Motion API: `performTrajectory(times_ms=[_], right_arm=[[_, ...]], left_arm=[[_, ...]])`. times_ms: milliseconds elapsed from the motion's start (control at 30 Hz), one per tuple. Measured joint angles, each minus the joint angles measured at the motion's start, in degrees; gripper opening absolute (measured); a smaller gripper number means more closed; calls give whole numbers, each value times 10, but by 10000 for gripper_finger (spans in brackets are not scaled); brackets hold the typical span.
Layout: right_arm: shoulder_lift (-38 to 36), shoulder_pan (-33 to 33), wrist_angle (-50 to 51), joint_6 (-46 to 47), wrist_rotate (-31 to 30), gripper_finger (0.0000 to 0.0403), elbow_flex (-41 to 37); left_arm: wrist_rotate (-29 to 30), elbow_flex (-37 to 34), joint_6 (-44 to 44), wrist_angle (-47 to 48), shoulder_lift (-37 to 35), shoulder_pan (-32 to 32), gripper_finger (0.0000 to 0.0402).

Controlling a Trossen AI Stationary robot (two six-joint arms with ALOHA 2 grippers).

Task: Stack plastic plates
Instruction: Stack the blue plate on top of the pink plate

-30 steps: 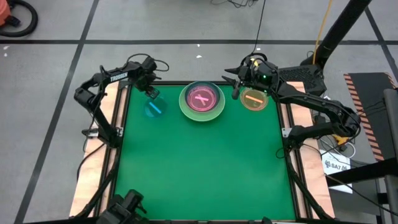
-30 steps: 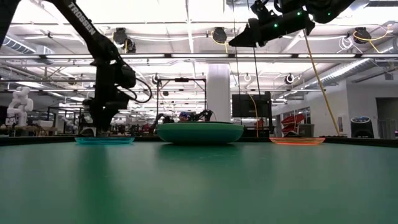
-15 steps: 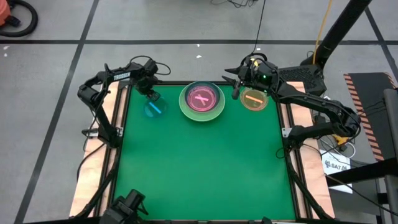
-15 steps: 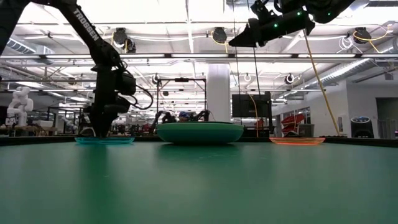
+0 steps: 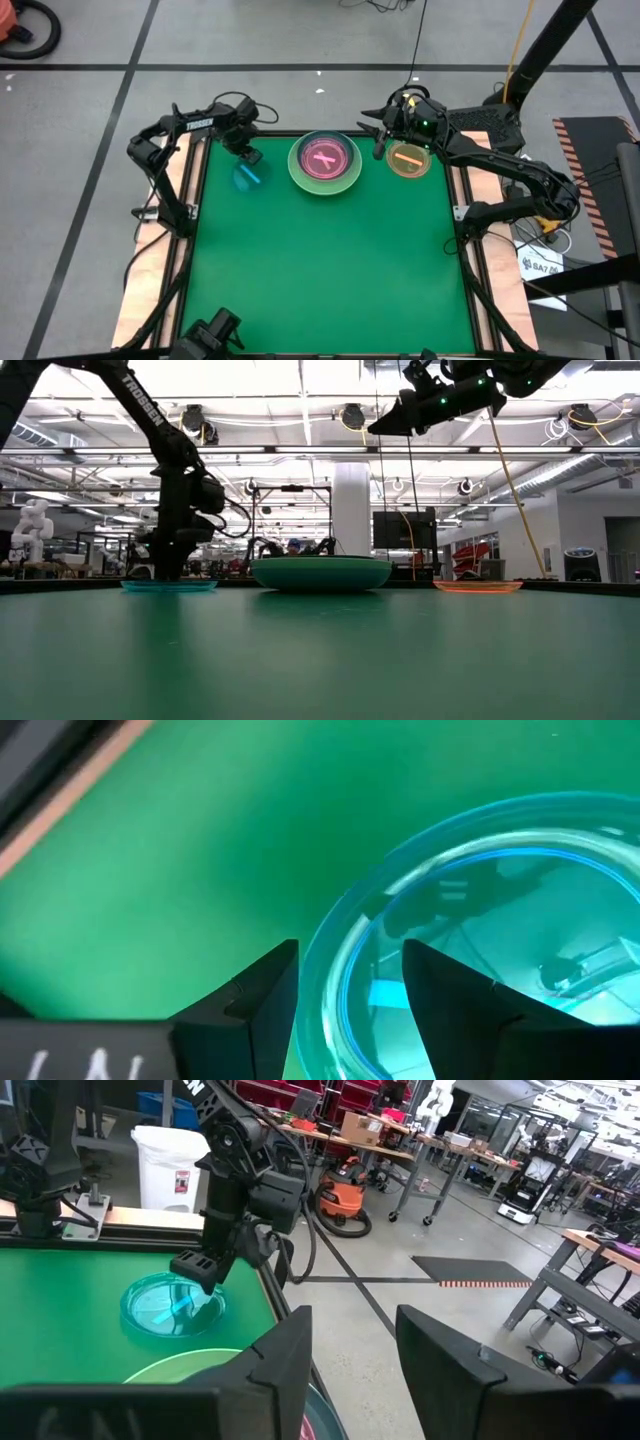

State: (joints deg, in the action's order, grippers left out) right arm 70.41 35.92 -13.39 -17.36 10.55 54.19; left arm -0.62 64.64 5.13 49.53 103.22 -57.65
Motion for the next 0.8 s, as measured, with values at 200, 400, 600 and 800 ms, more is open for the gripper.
performTrajectory(times_ms=[200, 400, 600, 800], right_arm=[[0, 0, 0, 0, 0, 139, 0], [0, 0, 0, 0, 0, 139, 0], [0, 0, 0, -1, 0, 139, 0], [0, 0, 1, -1, 0, 139, 0]], left_arm=[[8, 0, -11, -3, 17, 24, 186], [10, 0, -11, -2, 17, 40, 186], [12, 0, -10, -2, 17, 43, 179], [11, 0, -12, -2, 17, 44, 125]])
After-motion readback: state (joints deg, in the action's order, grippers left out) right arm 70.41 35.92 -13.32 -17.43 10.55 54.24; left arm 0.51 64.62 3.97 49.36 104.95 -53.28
